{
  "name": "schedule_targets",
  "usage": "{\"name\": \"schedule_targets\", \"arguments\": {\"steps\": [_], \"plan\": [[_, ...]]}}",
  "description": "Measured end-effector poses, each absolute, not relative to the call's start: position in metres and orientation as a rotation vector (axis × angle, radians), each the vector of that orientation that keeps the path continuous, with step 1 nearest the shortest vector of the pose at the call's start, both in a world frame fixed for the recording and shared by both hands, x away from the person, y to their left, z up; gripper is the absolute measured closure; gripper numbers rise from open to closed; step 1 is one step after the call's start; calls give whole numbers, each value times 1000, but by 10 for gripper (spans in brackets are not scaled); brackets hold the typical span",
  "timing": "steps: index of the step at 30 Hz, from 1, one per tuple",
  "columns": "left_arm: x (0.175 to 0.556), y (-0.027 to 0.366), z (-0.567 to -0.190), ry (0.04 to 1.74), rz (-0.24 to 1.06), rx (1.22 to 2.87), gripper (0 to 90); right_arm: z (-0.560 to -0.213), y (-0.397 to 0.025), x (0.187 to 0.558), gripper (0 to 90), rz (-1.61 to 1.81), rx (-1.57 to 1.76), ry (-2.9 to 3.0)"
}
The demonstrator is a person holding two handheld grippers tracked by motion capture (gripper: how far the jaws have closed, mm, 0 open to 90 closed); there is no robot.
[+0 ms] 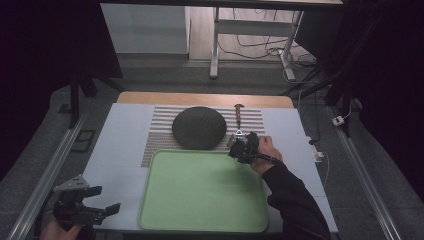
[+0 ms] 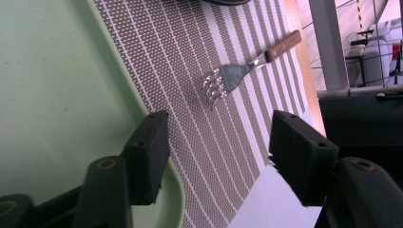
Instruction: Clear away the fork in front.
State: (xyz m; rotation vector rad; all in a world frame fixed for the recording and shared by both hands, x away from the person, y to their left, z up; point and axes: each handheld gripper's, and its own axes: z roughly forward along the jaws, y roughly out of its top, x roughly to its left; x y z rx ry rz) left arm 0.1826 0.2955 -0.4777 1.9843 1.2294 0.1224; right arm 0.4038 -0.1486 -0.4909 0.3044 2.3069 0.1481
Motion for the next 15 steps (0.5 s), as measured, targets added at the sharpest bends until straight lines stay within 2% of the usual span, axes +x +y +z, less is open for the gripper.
{"name": "schedule_targets", "arguments": {"steps": [8,15], "plan": [[183,295,-478,1229,121,1985,5,-507,-137,418,539,69,217,2305],[183,295,-478,1228,121,1986,5,-519,-129,427,624,8,149,2284]]}}
